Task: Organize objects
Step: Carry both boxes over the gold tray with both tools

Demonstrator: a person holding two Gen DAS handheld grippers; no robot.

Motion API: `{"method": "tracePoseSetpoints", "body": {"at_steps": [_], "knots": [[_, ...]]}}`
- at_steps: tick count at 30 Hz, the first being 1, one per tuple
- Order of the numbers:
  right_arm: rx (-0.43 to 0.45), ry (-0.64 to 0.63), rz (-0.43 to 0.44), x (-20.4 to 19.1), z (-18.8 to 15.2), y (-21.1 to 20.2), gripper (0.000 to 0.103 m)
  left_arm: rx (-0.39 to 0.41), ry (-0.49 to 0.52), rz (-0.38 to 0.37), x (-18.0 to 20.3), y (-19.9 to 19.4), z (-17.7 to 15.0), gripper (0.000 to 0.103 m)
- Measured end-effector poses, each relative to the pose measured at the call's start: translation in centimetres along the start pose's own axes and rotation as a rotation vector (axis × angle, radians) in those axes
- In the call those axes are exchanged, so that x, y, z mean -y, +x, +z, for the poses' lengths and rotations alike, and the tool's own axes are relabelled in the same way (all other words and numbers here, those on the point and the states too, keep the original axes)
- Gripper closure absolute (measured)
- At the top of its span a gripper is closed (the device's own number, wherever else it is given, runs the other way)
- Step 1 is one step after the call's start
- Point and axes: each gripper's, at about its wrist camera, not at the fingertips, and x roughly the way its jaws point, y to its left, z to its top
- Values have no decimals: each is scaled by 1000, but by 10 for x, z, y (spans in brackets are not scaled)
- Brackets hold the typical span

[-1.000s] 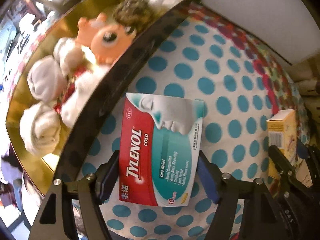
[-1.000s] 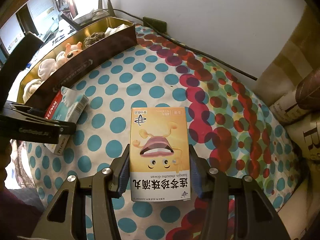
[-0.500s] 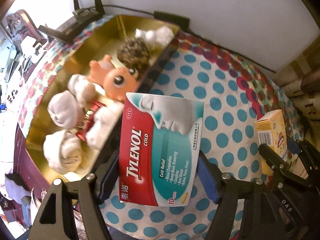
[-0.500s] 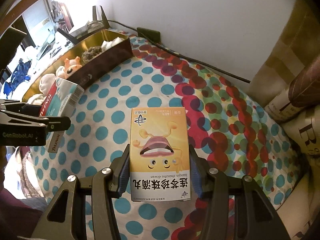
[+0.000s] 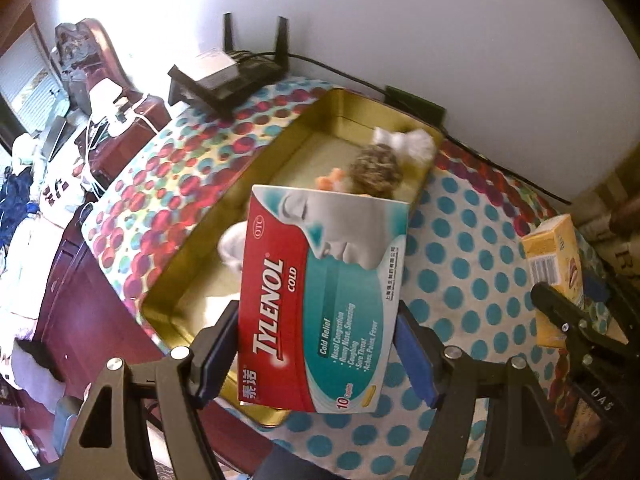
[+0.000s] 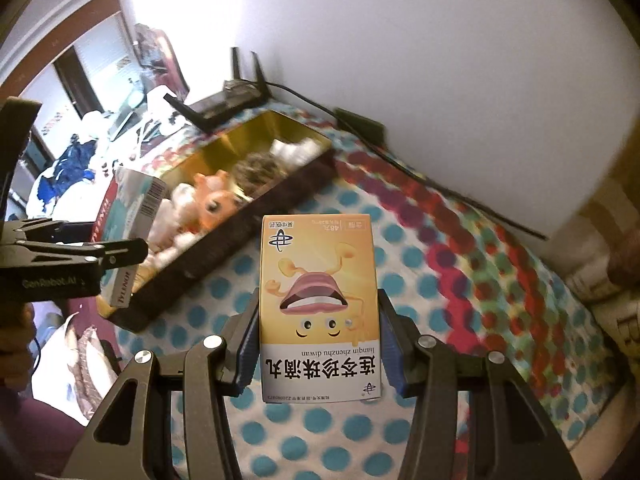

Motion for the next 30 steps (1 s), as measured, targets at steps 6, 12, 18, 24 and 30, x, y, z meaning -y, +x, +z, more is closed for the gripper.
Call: {"method": "tracePoseSetpoints", "body": {"at_steps": [6,12,18,24,30], "knots": [[26,-26,26,-26,22,4,54,-20,-33,13,-29,11,4,29],[29,-48,32,-46,38,9,54,-11,-18,27,-41,21,11,29],[24,-57,28,-60,49,14,54,-6,5,19,-44,31,17,29],[18,-65,27,-73,61,20,54,-8,27,22,-45,46,21,29],[7,-59,31,-84,69,29,54,15,35,32,-46,56,25,28]]}}
